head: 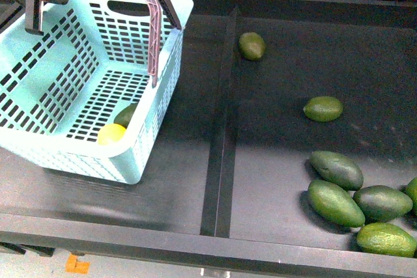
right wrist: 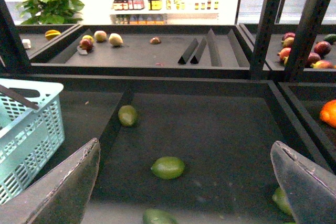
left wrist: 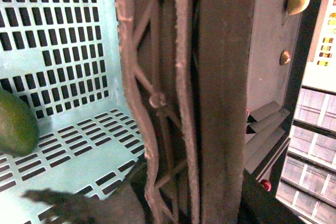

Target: Pick mango and avocado into basket

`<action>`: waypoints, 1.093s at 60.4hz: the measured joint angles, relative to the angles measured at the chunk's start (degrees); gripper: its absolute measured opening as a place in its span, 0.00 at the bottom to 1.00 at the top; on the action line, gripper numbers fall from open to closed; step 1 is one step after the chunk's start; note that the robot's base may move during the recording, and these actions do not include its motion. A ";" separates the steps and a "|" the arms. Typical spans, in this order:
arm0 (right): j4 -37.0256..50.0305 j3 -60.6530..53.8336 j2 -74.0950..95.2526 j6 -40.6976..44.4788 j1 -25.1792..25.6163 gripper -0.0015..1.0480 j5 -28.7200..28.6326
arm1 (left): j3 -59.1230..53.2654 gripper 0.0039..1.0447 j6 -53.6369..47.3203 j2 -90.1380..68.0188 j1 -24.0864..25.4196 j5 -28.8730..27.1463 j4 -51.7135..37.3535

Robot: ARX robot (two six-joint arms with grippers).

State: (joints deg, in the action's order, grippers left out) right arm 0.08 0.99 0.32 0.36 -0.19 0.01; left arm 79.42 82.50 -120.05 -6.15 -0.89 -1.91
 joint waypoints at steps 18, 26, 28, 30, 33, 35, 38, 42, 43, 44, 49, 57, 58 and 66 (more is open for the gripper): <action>0.00 0.00 0.00 0.00 0.00 0.92 0.00 | -5.03 0.92 -0.37 9.20 0.70 -4.02 -0.37; 0.02 0.00 0.00 0.02 0.00 0.92 -0.02 | -10.82 0.92 -1.88 18.58 1.44 -9.55 2.91; 0.00 0.00 0.00 0.00 0.00 0.92 -0.02 | -12.52 0.92 -2.93 21.55 1.51 -10.84 4.63; 0.00 0.00 0.00 0.00 0.00 0.92 0.00 | -14.29 0.92 -3.76 24.41 1.42 -11.74 5.95; 0.00 0.00 0.00 0.02 0.00 0.92 -0.02 | -16.17 0.92 -5.27 27.47 1.09 -12.22 7.02; 0.00 0.00 0.00 0.00 0.00 0.92 -0.02 | -19.12 0.88 -11.32 29.49 0.96 -9.79 1.62; 0.00 0.00 0.00 0.00 0.00 0.92 0.00 | -27.96 0.76 -28.81 31.76 1.25 -4.61 -19.15; 0.00 0.00 0.00 0.00 0.00 0.92 0.00 | -37.66 0.62 -48.61 34.12 1.38 -3.15 -36.24; 0.00 0.00 0.00 0.00 0.00 0.92 0.00 | -39.65 0.59 -54.36 34.77 1.46 -3.10 -39.12; 0.00 0.00 0.00 0.00 0.00 0.92 0.02 | -42.34 0.54 -60.59 35.91 1.66 -2.91 -42.60; 0.00 0.00 0.00 0.00 0.00 0.92 0.00 | -49.96 0.33 -75.01 41.27 2.69 -2.45 -48.02; 0.00 0.00 0.00 0.00 0.00 0.92 0.00 | -57.96 0.06 -80.21 46.71 5.03 0.74 -49.31; 0.02 0.00 0.00 0.00 0.00 0.92 0.02 | -58.77 0.02 -80.48 47.39 5.33 0.76 -49.44; 0.00 0.00 0.00 0.00 0.00 0.92 -0.02 | -64.63 0.02 -81.33 53.44 5.95 0.87 -49.51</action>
State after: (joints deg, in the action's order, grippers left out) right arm 0.08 0.99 0.32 0.36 -0.19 -0.01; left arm 14.79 1.17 -66.61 -0.21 -0.01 -51.42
